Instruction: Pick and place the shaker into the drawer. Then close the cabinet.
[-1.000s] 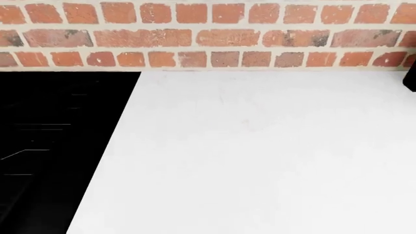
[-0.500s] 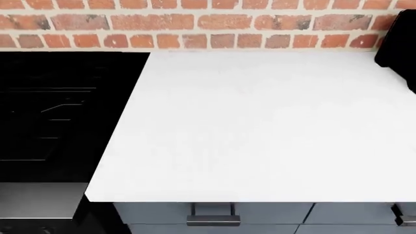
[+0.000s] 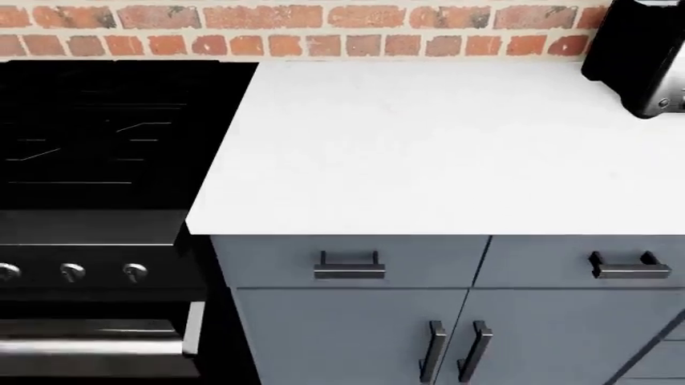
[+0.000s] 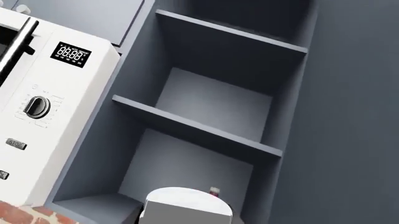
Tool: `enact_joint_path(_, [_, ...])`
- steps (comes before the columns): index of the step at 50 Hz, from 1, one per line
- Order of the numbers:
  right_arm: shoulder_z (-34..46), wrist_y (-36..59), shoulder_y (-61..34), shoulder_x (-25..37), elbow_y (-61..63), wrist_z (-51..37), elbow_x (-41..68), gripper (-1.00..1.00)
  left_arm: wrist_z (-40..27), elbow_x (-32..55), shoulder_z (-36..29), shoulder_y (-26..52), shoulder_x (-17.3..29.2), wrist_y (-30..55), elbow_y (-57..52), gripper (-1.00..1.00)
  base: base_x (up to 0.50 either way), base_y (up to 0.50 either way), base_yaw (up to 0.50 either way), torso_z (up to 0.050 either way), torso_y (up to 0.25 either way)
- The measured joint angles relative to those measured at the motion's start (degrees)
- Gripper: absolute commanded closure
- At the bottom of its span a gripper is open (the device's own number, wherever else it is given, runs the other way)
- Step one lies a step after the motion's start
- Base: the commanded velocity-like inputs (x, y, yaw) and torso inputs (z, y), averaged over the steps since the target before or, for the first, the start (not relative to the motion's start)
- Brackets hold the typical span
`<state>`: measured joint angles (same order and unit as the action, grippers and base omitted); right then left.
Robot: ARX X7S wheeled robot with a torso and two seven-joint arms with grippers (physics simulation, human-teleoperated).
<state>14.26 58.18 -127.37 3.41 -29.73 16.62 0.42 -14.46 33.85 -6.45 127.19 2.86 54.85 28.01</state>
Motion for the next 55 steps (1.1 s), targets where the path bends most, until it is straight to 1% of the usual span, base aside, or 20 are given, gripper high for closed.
enact_joint_path(2, [0.0,0.1,0.2,0.0,0.1,-0.1,0.2,1.00,-0.1,0.2,-0.1,-0.2,0.1,0.0,-0.1,1.00,-0.48,0.00,0.00,0.000,0.000])
enact_joint_path(7, [0.1,0.4,1.0,0.2,1.4,-0.4,0.6,1.00,-0.5,1.0,-0.3,-1.2,0.5,0.4,-1.5,1.00,-0.03,0.00,0.00,0.000,0.000])
enact_joint_path(13, [0.5,3.6,4.5,0.8,7.5,0.0,1.5,1.00,-2.9,3.6,0.8,-6.0,1.3,3.4,-7.9,1.00,0.00,0.00,0.00,0.000,0.000])
enact_joint_path(18, [0.3,8.8,10.2,1.6,17.0,0.0,2.4,1.00,-7.0,8.0,3.7,-14.0,2.1,8.4,-18.2,1.00,0.00,0.00,0.00,0.000,0.000])
enact_joint_path(25, [-1.8,19.0,22.3,2.6,36.0,-1.4,3.5,1.00,-13.0,16.1,9.1,-29.1,3.1,15.9,-35.8,1.00,0.00,0.00,0.00,0.000,0.000])
enact_joint_path(27, [-2.8,21.4,26.0,3.1,41.1,-3.3,5.5,1.00,-14.5,18.3,10.6,-33.2,3.3,17.5,-40.1,1.00,0.00,0.00,0.00,0.000,0.000])
enact_joint_path(29, [-4.3,23.3,29.3,4.5,45.5,-7.8,10.4,1.00,-15.9,20.5,12.2,-36.9,3.4,19.0,-44.0,1.00,0.00,0.00,0.00,0.000,0.000])
enact_joint_path(32, [-7.1,25.5,33.9,7.1,51.0,-18.8,21.5,1.00,-18.2,24.5,14.6,-42.0,3.5,21.2,-49.7,1.00,0.00,0.00,0.00,0.000,0.000])
enact_joint_path(38, [-12.2,27.0,43.4,12.4,60.2,-45.0,52.0,1.00,-23.7,35.2,20.2,-52.0,3.8,24.9,-60.5,1.00,0.00,0.00,0.00,0.000,0.000])
enact_joint_path(43, [-15.0,24.8,50.6,16.9,67.0,-62.2,73.8,1.00,-27.7,44.3,24.5,-59.7,5.3,26.0,-68.1,1.00,0.00,0.00,0.00,0.002,0.000])
enact_joint_path(46, [-16.6,22.8,54.5,19.6,70.9,-70.2,83.8,1.00,-28.6,48.1,27.2,-64.4,6.3,26.3,-72.0,1.00,0.00,0.00,0.00,0.000,0.000])
enact_joint_path(48, [-18.0,21.5,57.2,21.2,73.3,-74.5,89.4,1.00,-28.1,49.5,29.2,-67.7,6.9,26.5,-74.5,1.00,0.00,0.00,0.00,0.000,0.000])
enact_joint_path(51, [-20.1,19.6,61.2,23.4,76.7,-79.7,96.1,1.00,-25.8,49.6,31.4,-72.9,8.0,25.8,-78.0,1.00,0.00,0.00,0.00,0.000,0.000])
enact_joint_path(55, [-22.0,17.4,64.9,25.7,80.5,-85.2,103.0,1.00,-23.1,47.8,30.9,-80.1,11.1,21.1,-81.3,1.00,0.00,0.00,0.00,0.000,0.000])
